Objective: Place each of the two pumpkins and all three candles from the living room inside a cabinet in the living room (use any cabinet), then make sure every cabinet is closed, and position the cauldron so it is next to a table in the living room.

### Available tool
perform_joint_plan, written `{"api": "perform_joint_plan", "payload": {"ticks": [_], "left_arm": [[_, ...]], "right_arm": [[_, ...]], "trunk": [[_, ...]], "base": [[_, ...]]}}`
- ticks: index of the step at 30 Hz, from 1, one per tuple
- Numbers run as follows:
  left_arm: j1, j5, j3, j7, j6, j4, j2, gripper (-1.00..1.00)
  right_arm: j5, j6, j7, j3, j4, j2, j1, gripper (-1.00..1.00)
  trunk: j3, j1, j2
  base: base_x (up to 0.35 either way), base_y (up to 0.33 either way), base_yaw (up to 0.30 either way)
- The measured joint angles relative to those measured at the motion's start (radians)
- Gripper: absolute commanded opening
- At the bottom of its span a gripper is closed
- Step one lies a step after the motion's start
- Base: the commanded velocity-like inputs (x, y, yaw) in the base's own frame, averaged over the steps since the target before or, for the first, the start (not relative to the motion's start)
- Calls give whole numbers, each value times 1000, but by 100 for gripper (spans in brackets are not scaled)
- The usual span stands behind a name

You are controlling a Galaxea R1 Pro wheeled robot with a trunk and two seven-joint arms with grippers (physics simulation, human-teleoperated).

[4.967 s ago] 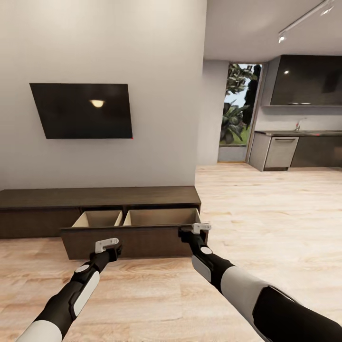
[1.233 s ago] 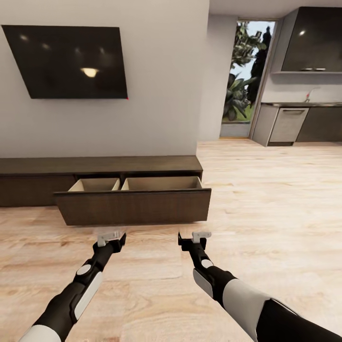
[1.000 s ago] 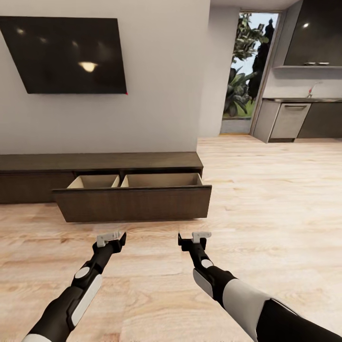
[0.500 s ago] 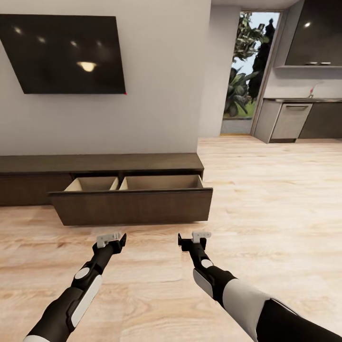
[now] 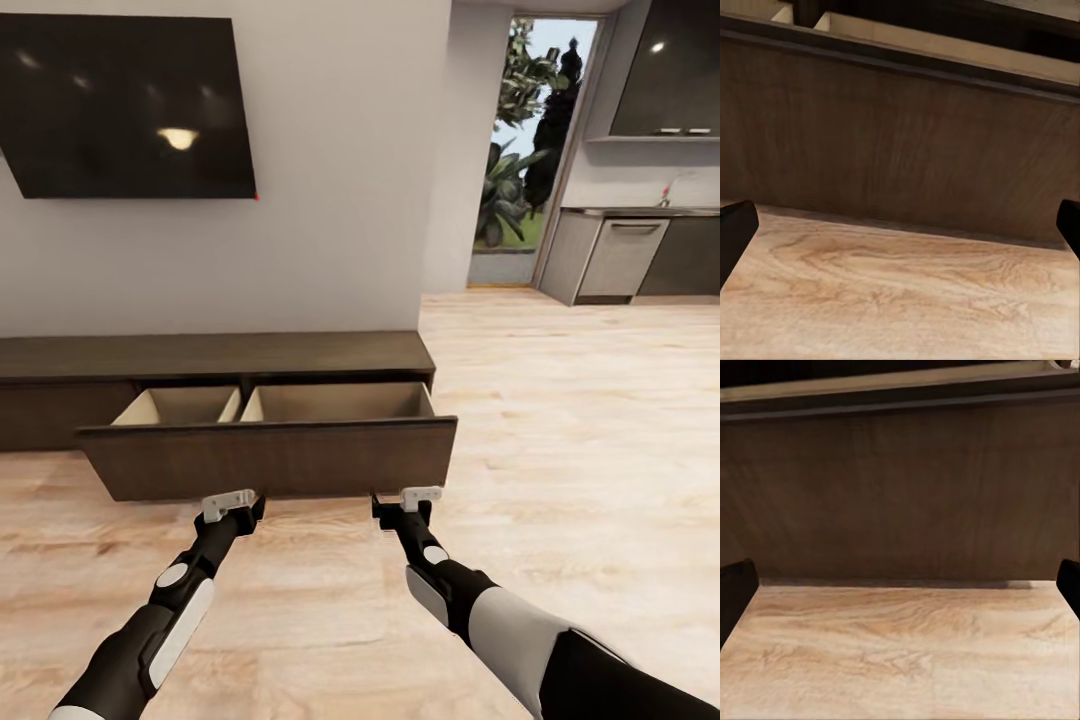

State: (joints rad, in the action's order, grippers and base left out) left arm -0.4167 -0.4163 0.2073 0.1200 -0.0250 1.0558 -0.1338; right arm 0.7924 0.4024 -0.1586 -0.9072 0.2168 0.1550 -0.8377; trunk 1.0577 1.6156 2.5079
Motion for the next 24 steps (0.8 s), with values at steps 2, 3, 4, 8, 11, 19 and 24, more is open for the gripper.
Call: {"api": "perform_joint_plan", "payload": {"ticks": [2, 3, 4, 8, 11, 19, 24], "left_arm": [[0, 0, 0, 0, 0, 0, 0, 100], [0, 0, 0, 0, 0, 0, 0, 100], [0, 0, 0, -1, 0, -1, 0, 100], [0, 0, 0, -1, 0, -1, 0, 100], [0, 2, -1, 0, 1, 0, 0, 100], [0, 10, 0, 3, 1, 1, 0, 100], [0, 9, 0, 3, 1, 2, -1, 100]], "right_arm": [[1, 0, 11, 1, -1, 0, 0, 100], [2, -1, 17, 2, -2, 0, 0, 100], [2, -2, 19, 2, -2, 1, 0, 100], [2, -9, 23, 2, -2, 0, 0, 100], [2, -11, 24, 2, -2, 0, 0, 100], [3, -11, 25, 2, -2, 0, 0, 100], [3, -8, 25, 3, -2, 0, 0, 100]], "trunk": [[0, 0, 0], [0, 0, 0], [0, 0, 0], [0, 0, 0], [0, 0, 0], [4, 1, 0], [23, 3, 1]], "base": [[329, 0, 0], [326, 0, 0], [325, 18, 0], [276, 44, 0], [92, 16, 0], [12, 2, 0], [0, 0, 0]]}}
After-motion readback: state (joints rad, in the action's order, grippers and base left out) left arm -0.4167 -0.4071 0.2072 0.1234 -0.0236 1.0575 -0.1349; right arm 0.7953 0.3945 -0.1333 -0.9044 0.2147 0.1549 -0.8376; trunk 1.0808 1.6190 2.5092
